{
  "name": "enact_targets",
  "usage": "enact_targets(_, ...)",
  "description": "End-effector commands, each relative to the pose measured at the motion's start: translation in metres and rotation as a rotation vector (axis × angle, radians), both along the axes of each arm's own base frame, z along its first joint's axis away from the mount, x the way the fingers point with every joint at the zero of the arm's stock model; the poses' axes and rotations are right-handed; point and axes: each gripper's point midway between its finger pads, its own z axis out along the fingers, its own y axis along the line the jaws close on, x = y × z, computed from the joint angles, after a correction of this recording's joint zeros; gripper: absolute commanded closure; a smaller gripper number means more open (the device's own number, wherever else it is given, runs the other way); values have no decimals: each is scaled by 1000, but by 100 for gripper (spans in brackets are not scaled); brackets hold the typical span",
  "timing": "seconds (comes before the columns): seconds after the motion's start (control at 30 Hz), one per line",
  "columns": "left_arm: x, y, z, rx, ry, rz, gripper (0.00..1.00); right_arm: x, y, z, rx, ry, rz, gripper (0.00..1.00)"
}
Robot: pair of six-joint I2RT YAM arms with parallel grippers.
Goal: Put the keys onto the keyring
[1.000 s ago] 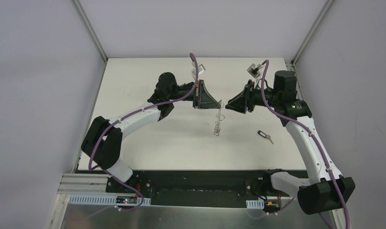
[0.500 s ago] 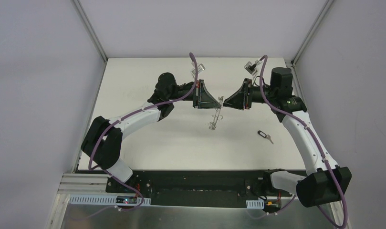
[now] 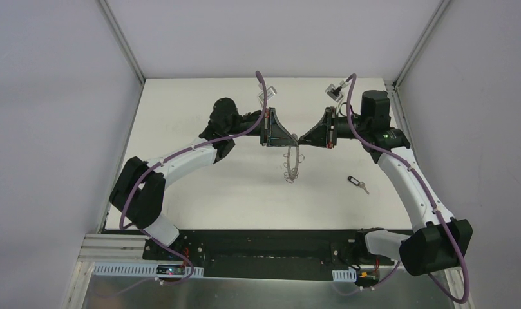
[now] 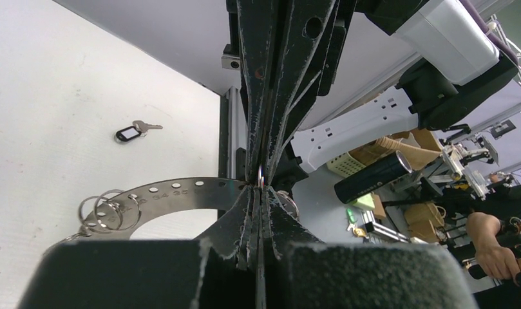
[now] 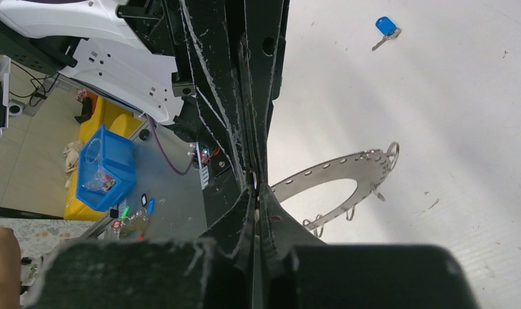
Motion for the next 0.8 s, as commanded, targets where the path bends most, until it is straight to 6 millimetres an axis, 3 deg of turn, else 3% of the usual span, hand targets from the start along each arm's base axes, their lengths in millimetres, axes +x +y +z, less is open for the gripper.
enact_targets(0.0,-4,0,17,-54,-72,-2,100,-3,3,14,27,-44,38,100)
enact_targets(0.17,-8,2,13,-32,-124,-15,100,-3,-1,15,-21,-106,22,100)
enact_targets(0.3,-11,7,8,23,-202,-26,79,-5,0,5,-174,-270,-1,100)
enact_targets(0.47,-10,17,-9,171,-269,-28,62,-5,-2,-2,-327,-356,-34,100)
enact_targets(0.77,7,44,-22,361,-236,82,57,-8,-4,7,-390,-420,-75,100)
